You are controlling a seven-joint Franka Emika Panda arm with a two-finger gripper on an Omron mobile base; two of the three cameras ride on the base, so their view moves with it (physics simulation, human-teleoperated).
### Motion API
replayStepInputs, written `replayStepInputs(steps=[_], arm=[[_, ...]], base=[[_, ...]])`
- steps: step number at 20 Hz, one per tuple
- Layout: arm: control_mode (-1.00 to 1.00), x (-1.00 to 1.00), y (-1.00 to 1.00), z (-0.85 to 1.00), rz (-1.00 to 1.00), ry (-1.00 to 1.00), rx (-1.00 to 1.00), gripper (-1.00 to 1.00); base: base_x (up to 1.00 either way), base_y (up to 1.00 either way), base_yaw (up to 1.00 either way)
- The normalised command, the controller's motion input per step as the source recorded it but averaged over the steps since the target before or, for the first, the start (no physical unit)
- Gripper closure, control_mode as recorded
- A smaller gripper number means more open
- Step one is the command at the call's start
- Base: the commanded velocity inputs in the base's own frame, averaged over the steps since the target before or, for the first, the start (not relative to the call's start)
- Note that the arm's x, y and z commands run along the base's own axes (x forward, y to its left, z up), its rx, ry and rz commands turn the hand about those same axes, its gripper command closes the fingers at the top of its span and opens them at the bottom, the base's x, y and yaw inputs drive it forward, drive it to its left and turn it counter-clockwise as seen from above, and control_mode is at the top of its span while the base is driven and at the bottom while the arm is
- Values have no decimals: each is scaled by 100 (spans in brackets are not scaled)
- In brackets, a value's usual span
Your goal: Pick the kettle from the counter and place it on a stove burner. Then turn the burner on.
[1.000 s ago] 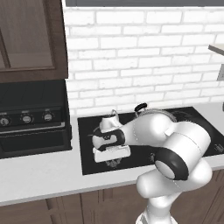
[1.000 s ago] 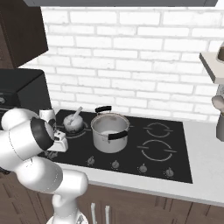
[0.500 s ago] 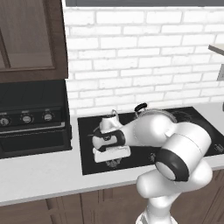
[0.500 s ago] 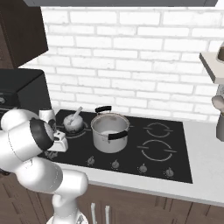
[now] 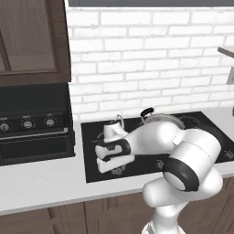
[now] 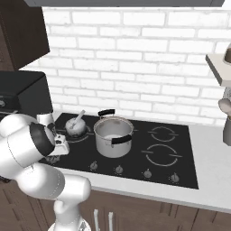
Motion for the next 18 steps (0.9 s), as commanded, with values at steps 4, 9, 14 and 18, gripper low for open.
replayStepInputs(steps=[4,9,14,18], arm=[[-100,-4,0,-14,32,0,1,100],[-100,-6,0,-8,32,-1,3,100],[-100,-8,0,-2,31,0,2,100],[-100,-10,0,0,29,0,0,100]], base=[[0,0,0],[0,0,0],[0,0,0],[0,0,0]])
